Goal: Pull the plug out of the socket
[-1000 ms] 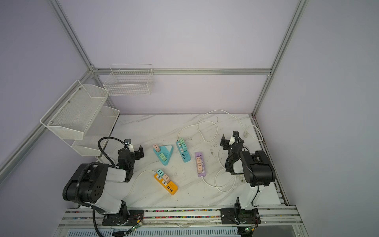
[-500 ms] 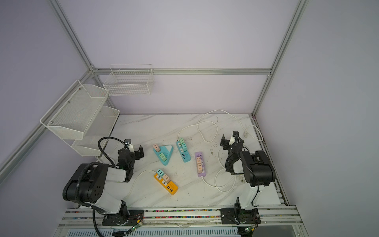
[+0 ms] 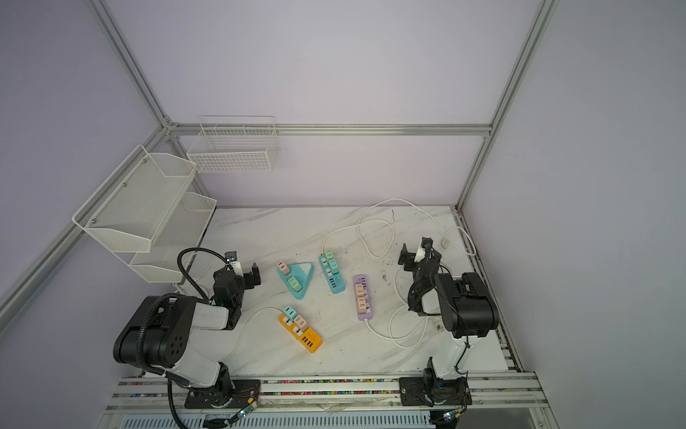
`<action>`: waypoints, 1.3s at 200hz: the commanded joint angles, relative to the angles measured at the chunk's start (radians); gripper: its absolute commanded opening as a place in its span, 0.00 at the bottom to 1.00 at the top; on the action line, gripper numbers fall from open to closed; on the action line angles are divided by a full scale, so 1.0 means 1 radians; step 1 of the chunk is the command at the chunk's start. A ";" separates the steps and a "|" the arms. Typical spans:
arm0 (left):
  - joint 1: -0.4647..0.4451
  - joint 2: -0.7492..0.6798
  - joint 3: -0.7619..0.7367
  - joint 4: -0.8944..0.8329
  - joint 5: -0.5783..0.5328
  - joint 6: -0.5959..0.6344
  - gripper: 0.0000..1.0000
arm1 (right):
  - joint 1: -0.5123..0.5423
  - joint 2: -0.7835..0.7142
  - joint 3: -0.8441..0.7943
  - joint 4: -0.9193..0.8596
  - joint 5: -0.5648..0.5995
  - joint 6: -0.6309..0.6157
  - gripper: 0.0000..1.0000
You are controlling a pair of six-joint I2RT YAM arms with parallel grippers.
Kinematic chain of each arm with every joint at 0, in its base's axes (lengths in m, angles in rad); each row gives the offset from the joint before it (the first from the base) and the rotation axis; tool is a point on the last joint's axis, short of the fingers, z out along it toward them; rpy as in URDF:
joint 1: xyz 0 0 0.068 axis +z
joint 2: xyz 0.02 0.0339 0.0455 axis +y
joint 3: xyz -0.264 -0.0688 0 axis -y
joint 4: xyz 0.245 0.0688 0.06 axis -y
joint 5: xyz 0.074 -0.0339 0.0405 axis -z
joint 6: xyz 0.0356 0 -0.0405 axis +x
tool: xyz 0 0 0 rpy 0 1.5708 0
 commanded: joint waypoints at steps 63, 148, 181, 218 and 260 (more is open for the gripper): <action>0.005 -0.012 0.027 0.059 0.015 0.024 1.00 | 0.007 -0.005 -0.002 0.050 -0.001 -0.020 0.97; 0.002 -0.154 0.038 -0.085 0.040 0.034 1.00 | 0.007 -0.123 -0.037 0.012 0.016 -0.010 0.98; 0.000 -0.284 0.048 -0.191 0.045 0.016 1.00 | 0.007 -0.218 0.004 -0.140 0.024 0.005 0.97; 0.000 -0.413 0.095 -0.380 0.070 -0.091 1.00 | 0.007 -0.317 0.062 -0.292 0.063 0.158 0.97; 0.002 -0.501 0.217 -0.672 -0.012 -0.342 1.00 | 0.007 -0.401 0.117 -0.504 0.170 0.424 0.97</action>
